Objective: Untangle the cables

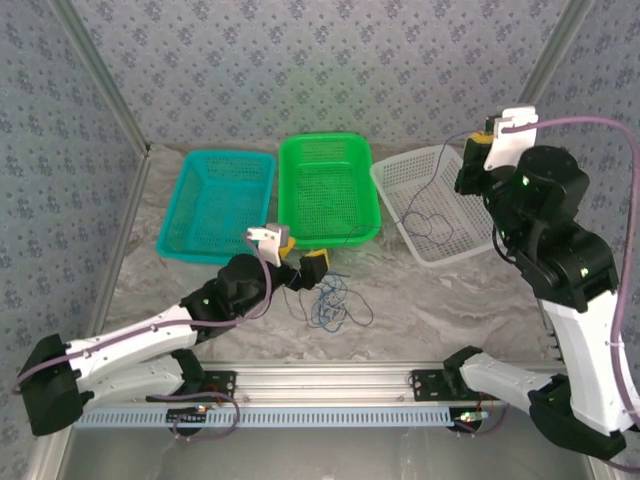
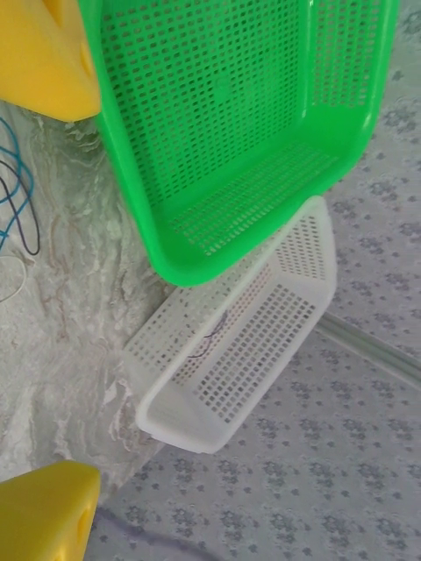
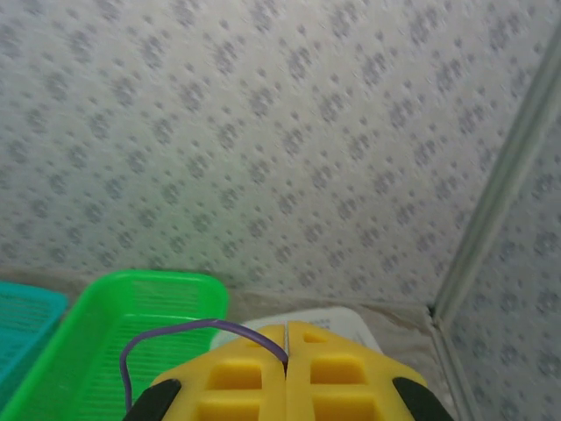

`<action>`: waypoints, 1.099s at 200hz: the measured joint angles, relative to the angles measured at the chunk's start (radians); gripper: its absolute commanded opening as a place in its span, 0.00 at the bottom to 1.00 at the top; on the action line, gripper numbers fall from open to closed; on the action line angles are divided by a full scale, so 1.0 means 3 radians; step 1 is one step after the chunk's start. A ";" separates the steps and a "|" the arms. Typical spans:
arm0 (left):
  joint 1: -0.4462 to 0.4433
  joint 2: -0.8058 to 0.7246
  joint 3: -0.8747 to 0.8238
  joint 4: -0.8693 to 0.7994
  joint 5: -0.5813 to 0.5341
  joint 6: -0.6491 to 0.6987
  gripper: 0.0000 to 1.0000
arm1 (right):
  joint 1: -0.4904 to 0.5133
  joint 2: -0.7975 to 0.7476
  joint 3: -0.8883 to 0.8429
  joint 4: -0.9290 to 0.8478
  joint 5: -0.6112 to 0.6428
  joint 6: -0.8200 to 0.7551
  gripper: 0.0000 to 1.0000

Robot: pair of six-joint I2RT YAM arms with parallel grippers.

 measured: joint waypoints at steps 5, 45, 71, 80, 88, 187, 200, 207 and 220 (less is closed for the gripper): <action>0.0000 -0.0048 -0.0011 -0.0003 -0.0029 0.0000 1.00 | -0.0103 0.0025 0.0000 -0.0018 -0.0013 0.0017 0.00; 0.0003 -0.0515 -0.0315 0.0107 -0.0175 -0.0008 0.94 | -0.0580 0.0031 -0.0262 -0.0076 -0.0282 0.0196 0.00; 0.0006 -0.0637 -0.0454 0.0210 -0.0117 0.0017 0.77 | -0.0593 -0.0296 -0.1185 0.0136 -0.0670 0.0402 0.00; 0.0006 -0.0640 -0.0454 0.0231 -0.0072 0.0031 0.67 | -0.0594 -0.0371 -0.1497 0.0192 -0.0832 0.0488 0.00; 0.0008 -0.0638 -0.0454 0.0285 -0.0018 0.0037 0.57 | -0.0596 -0.0406 -0.1760 0.0273 -0.0978 0.0561 0.00; 0.0006 -0.0493 -0.0239 0.0577 0.0336 0.0238 0.09 | -0.0624 -0.0444 -0.2763 0.0532 -0.1692 0.0942 0.60; 0.0006 -0.0425 -0.0135 0.0577 0.0365 0.0249 0.09 | -0.0624 -0.0388 -0.2780 0.0486 -0.1684 0.0927 0.70; 0.0006 -0.0392 -0.0078 0.0576 0.0375 0.0263 0.09 | -0.0624 -0.0367 -0.2796 0.0464 -0.1672 0.0922 0.76; 0.0006 -0.0354 0.0025 0.0571 0.0395 0.0296 0.09 | -0.0624 -0.0375 -0.2831 0.0418 -0.1663 0.0904 0.78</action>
